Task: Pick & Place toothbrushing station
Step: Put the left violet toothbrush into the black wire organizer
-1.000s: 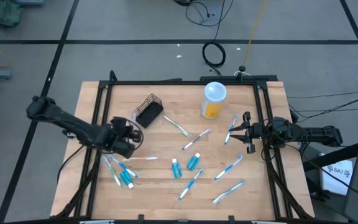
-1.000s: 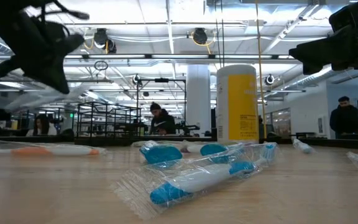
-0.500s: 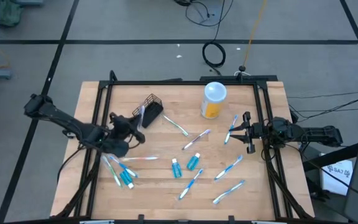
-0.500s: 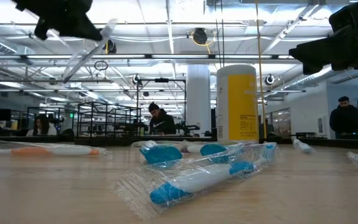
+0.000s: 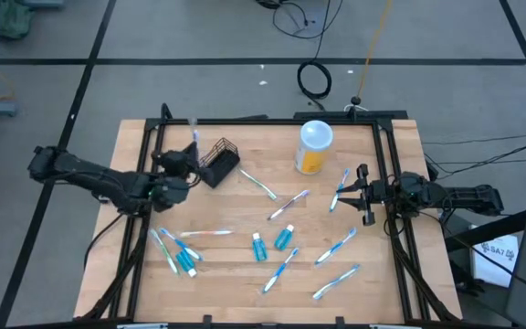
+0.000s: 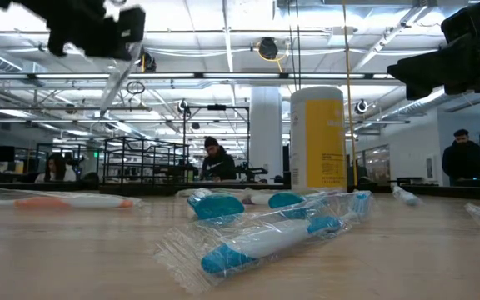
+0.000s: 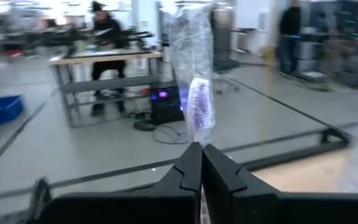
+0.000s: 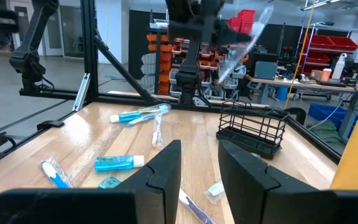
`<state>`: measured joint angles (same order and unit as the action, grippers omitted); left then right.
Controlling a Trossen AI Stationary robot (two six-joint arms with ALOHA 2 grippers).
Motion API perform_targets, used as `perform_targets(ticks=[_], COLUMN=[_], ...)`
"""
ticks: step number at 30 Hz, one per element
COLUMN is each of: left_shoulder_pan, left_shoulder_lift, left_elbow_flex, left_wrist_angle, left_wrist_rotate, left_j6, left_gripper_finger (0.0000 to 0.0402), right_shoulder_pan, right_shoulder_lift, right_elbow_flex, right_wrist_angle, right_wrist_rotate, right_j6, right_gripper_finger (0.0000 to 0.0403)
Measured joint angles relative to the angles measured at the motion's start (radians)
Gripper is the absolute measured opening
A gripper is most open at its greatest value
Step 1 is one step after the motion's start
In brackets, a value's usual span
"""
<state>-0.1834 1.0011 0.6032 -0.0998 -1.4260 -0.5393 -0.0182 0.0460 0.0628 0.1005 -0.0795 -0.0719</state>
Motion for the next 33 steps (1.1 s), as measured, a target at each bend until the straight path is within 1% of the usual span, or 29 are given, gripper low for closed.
perform_targets(ticks=[3, 6, 9, 11, 13, 16, 18, 21, 23, 25, 27, 29, 33], left_shoulder_pan=[0.037, 0.063, 0.076, 0.088, 0.101, 0.127, 0.147, 0.175, 0.188, 0.200, 0.213, 0.220, 0.246], left_shoulder_lift=[0.000, -0.003, -0.001, 0.016, 0.022, 0.021, 0.022, 0.021, 0.021, 0.009, 0.004, 0.006, 0.041], left_elbow_flex=[-0.060, -0.099, -0.117, -0.118, -0.118, -0.118, -0.118, -0.118, -0.118, -0.118, -0.117, -0.117, -0.118], left_wrist_angle=[-0.001, 0.012, 0.089, 0.158, 0.233, 0.372, 0.481, 0.617, 0.682, 0.730, 0.733, 0.673, 0.569], left_wrist_rotate=[-0.067, -0.062, -0.061, -0.060, -0.037, 0.084, 0.168, 0.253, 0.290, 0.324, 0.347, 0.347, 0.315], left_j6=[-0.079, -0.149, -0.152, -0.104, -0.001, 0.169, 0.312, 0.492, 0.557, 0.589, 0.591, 0.567, 0.463], left_gripper_finger=[0.0002, 0.0002, 0.0002, 0.0003, 0.0002, 0.0003, 0.0003, 0.0002, 0.0002, 0.0001, 0.0002, 0.0001, 0.0001], right_shoulder_pan=[0.000, 0.000, 0.000, 0.000, 0.000, 0.000, 0.000, 0.000, 0.000, 0.000, 0.000, 0.000, 0.000], right_shoulder_lift=[0.000, 0.000, 0.000, 0.000, 0.000, 0.000, 0.000, 0.000, 0.000, 0.000, 0.000, 0.000, 0.000], right_elbow_flex=[0.000, 0.000, 0.000, 0.000, 0.000, 0.000, 0.000, 0.000, 0.000, 0.000, 0.000, 0.000, 0.000], right_wrist_angle=[0.000, 0.000, 0.000, 0.000, 0.000, 0.000, 0.000, 0.000, 0.000, 0.000, 0.000, 0.000, 0.000], right_wrist_rotate=[0.000, 0.000, 0.000, 0.000, 0.000, 0.000, 0.000, 0.000, 0.000, 0.000, 0.000, 0.000, 0.000], right_j6=[0.000, 0.000, -0.008, -0.026, -0.028, -0.030, -0.030, -0.030, -0.030, -0.030, -0.030, -0.030, -0.030], right_gripper_finger=[0.0098, 0.0098, 0.0098, 0.0098, 0.0098, 0.0098, 0.0098, 0.0098, 0.0098, 0.0098, 0.0098, 0.0098, 0.0098])
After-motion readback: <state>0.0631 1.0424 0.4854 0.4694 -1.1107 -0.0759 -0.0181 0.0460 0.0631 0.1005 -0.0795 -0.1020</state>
